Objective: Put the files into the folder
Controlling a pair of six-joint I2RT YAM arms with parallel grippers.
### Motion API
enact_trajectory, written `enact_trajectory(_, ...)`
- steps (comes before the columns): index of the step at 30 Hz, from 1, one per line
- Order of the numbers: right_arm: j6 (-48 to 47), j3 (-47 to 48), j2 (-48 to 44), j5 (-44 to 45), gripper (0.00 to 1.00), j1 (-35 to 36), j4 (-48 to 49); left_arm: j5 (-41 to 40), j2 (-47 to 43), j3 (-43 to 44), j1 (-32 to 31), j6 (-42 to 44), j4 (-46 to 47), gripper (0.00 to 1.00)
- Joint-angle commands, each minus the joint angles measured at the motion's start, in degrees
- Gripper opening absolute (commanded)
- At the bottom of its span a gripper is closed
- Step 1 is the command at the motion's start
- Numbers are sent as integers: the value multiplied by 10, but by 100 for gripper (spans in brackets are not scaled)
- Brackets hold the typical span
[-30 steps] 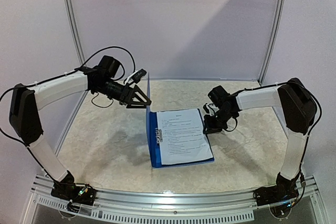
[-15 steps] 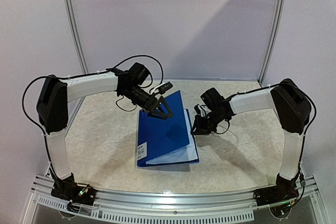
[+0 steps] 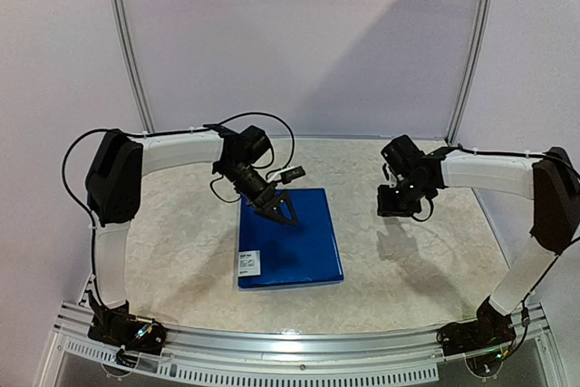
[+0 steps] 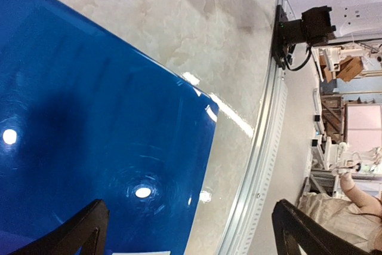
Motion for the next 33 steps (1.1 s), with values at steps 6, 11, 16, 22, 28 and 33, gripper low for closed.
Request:
enact_trajectory(6, -69, -89, -208, 109, 99, -104, 46, -170, -204, -110, 153, 27, 54, 100)
enact_trajectory(11, -88, -163, -314, 114, 99, -206, 103, -282, -327, -261, 304, 30, 186, 100)
enact_trajectory(16, -97, -210, -366, 230, 99, -219, 154, -370, -428, -406, 421, 28, 323, 100)
enact_trajectory(22, -54, -250, -376, 250, 99, -219, 183, -388, -493, -577, 467, 16, 494, 99)
enact_trajectory(28, -96, -328, -425, 221, 99, -219, 282, -371, -569, -697, 469, -38, 684, 100)
enact_trajectory(33, -119, -401, -489, 210, 99, -219, 392, -378, -613, -783, 469, -44, 788, 99)
